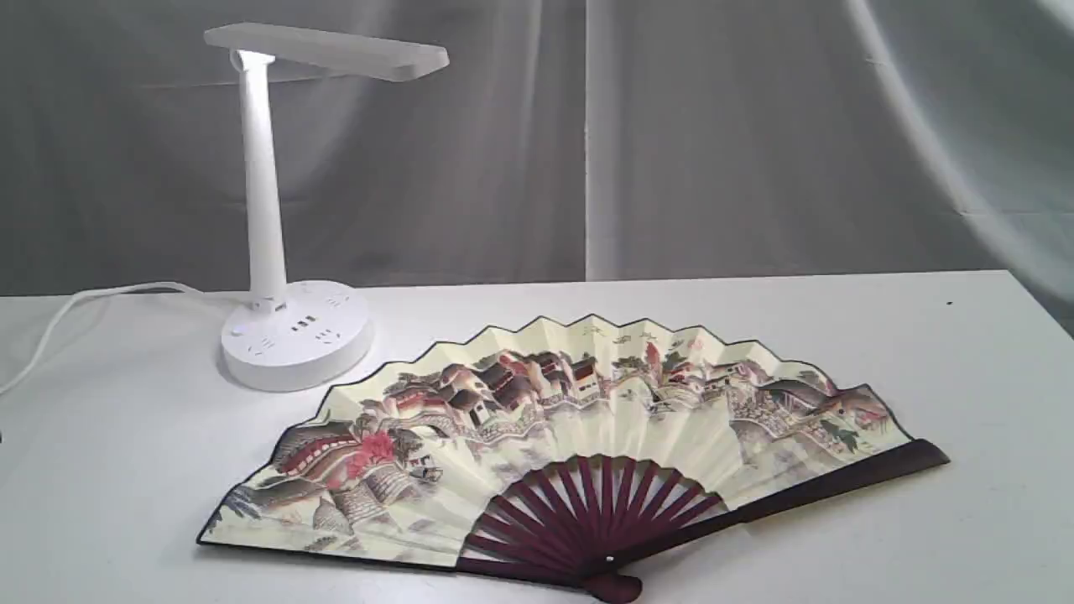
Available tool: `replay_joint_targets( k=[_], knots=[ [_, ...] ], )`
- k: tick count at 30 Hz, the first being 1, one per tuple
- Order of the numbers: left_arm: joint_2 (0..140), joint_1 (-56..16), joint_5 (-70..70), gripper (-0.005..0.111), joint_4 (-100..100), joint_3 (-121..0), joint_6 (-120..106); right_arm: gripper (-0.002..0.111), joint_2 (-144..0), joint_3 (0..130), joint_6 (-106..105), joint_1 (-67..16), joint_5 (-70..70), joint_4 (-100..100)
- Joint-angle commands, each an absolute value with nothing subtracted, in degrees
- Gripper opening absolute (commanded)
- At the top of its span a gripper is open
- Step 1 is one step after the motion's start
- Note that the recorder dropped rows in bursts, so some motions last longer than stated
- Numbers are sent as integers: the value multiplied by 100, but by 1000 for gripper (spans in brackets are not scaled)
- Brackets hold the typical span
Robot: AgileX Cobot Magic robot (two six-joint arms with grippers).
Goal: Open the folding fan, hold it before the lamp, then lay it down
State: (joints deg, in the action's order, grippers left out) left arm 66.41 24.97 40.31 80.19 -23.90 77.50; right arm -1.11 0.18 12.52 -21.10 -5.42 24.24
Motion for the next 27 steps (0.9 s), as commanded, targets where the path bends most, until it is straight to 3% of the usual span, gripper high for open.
replay_joint_targets(
  k=[1,10,20,27],
  knots=[
    [6604,2501,4051,0,7984,-2350,7792,0,-130,0,980,-2115,-671,2752],
    [6604,2501,4132,0,8144,-2350,7921,0,-130,0,1312,-2115,-830,1144],
    [6594,2501,4587,0,9352,-2350,9450,0,-130,0,1327,-2115,-834,1089],
    [5837,2501,3945,0,9923,-2350,10483,0,-130,0,1327,-2115,-834,1089]
  ],
)
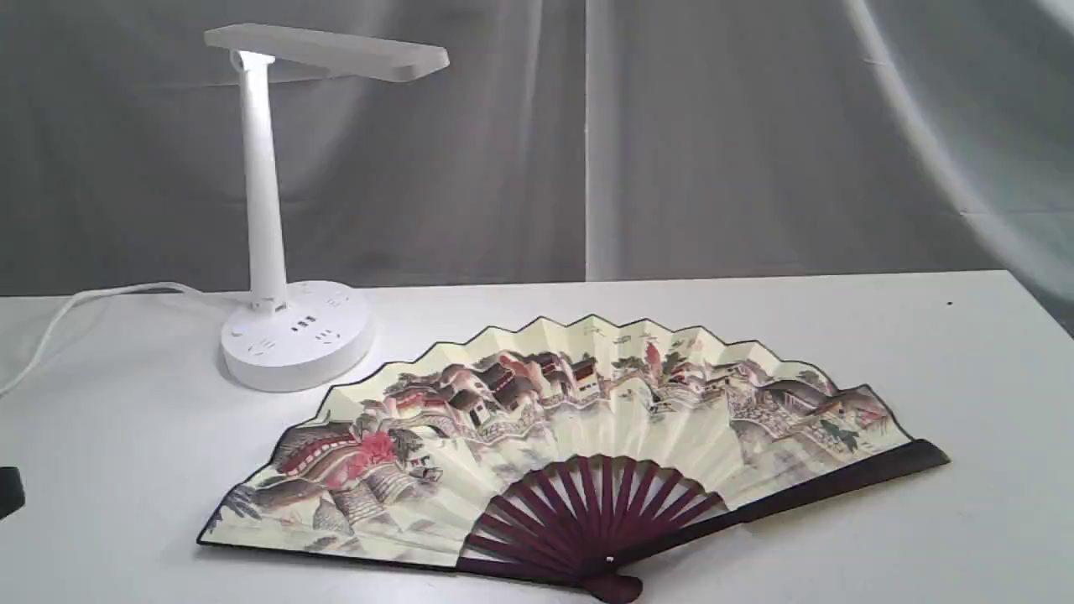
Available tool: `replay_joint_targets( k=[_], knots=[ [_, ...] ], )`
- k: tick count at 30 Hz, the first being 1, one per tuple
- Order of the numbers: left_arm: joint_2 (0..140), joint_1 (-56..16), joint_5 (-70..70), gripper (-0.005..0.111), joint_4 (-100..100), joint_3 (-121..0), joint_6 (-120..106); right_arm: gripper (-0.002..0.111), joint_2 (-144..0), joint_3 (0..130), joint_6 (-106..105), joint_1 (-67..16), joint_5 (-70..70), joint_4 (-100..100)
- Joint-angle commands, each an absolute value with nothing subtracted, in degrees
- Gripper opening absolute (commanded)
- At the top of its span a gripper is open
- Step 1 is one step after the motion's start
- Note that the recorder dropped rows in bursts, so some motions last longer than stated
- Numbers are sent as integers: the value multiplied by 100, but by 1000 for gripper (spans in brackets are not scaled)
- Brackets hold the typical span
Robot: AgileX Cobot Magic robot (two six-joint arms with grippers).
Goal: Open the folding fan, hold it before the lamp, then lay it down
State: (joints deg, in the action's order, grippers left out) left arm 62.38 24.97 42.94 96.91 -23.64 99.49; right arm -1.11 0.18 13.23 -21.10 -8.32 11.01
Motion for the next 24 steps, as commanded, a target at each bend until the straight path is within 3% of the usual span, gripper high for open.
replay_joint_targets(
  k=[1,11,24],
  knots=[
    [5603,2501,3816,0,9993,-2350,10651,0,-130,0,1327,-2115,-834,1089],
    [2921,2501,3381,0,9995,-2350,11240,0,-130,0,1370,-2115,-834,1089],
    [0,2501,4964,0,9995,-2350,11249,0,-130,0,1371,-2115,-834,1074]
  ],
)
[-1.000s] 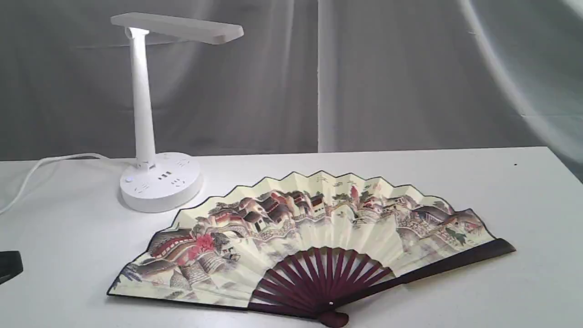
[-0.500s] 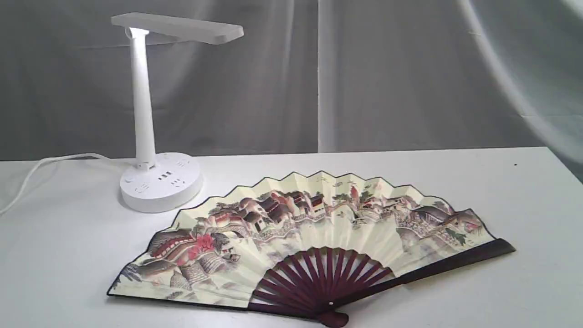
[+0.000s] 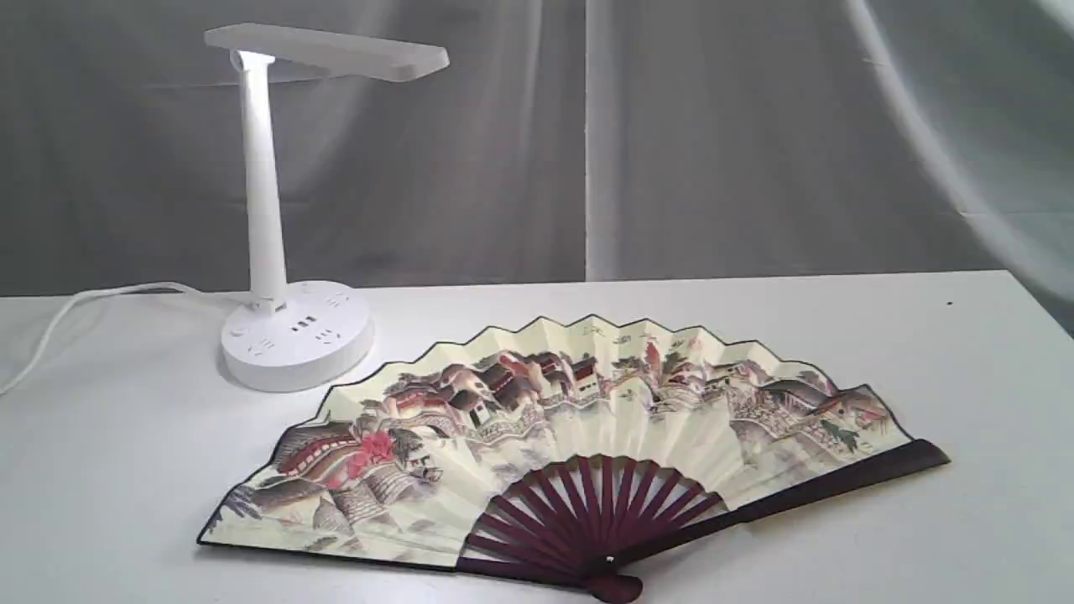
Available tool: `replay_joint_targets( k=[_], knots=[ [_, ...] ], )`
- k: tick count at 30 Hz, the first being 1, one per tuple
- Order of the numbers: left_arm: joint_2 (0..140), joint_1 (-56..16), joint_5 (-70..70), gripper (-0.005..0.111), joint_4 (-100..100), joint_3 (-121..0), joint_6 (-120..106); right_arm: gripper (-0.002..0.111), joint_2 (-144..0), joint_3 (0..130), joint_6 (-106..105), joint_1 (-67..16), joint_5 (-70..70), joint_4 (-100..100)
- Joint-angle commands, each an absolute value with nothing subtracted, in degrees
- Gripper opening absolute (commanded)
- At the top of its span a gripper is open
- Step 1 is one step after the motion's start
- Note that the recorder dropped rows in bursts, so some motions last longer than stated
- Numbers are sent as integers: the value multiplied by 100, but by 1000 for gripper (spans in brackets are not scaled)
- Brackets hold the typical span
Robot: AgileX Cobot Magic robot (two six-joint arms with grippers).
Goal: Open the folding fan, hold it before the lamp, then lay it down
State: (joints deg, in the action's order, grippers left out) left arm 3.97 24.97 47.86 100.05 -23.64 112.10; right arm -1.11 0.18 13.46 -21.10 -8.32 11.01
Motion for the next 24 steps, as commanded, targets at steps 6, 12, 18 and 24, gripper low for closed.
replay_joint_targets(
  k=[6,12,18,24],
  knots=[
    [0,2508,5627,0,9995,-2365,11234,0,-102,0,1371,-2115,-834,1024],
    [0,2508,5701,0,9995,-2365,11223,0,-102,0,1371,-2115,-834,1024],
    [16,2022,5664,0,9995,-2365,11223,0,-102,0,1381,-2115,-834,1026],
    [16,1270,5674,0,9995,-2365,11223,0,-102,0,1381,-2115,-834,1026]
  ],
)
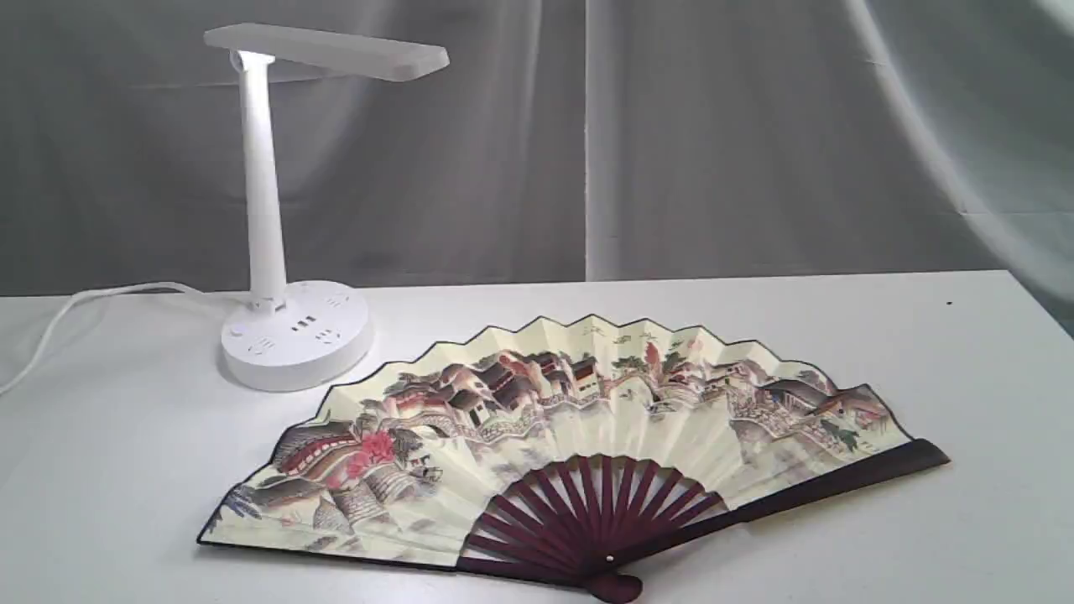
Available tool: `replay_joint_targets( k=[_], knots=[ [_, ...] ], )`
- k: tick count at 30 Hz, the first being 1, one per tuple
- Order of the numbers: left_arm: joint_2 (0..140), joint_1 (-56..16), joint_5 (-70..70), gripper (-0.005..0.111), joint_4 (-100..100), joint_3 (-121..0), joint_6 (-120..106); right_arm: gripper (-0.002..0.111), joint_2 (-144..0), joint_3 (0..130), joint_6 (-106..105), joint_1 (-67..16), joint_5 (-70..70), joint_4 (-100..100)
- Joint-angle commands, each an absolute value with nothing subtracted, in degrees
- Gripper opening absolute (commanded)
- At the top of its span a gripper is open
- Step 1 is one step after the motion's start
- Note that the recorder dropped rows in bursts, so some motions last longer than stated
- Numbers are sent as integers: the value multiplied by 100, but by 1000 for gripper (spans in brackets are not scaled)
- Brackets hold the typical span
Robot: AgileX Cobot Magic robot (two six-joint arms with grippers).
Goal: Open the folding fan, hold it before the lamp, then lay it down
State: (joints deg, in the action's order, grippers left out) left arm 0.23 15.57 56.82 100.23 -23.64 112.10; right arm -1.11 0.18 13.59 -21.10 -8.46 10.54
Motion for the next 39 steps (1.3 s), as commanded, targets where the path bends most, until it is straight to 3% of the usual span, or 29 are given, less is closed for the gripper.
replay_joint_targets(
  k=[1,13,23,27,35,39],
  knots=[
    [16,1200,5674,0,9995,-2365,11223,0,-102,0,1381,-2115,-834,1026],
    [0,1106,5052,0,9229,-2351,11398,0,-102,0,1381,-2115,-834,1026],
    [0,1106,4401,0,3258,-1321,10569,0,-102,0,1381,-2115,-834,1026],
    [0,1106,3251,0,2102,-901,9375,0,-102,0,1381,-2115,-834,1026],
    [0,1106,635,0,1832,-502,8971,0,-102,0,1381,-2115,-834,1026],
    [0,1106,134,0,1362,-51,8984,0,-102,0,1379,-2115,-824,977]
  ],
)
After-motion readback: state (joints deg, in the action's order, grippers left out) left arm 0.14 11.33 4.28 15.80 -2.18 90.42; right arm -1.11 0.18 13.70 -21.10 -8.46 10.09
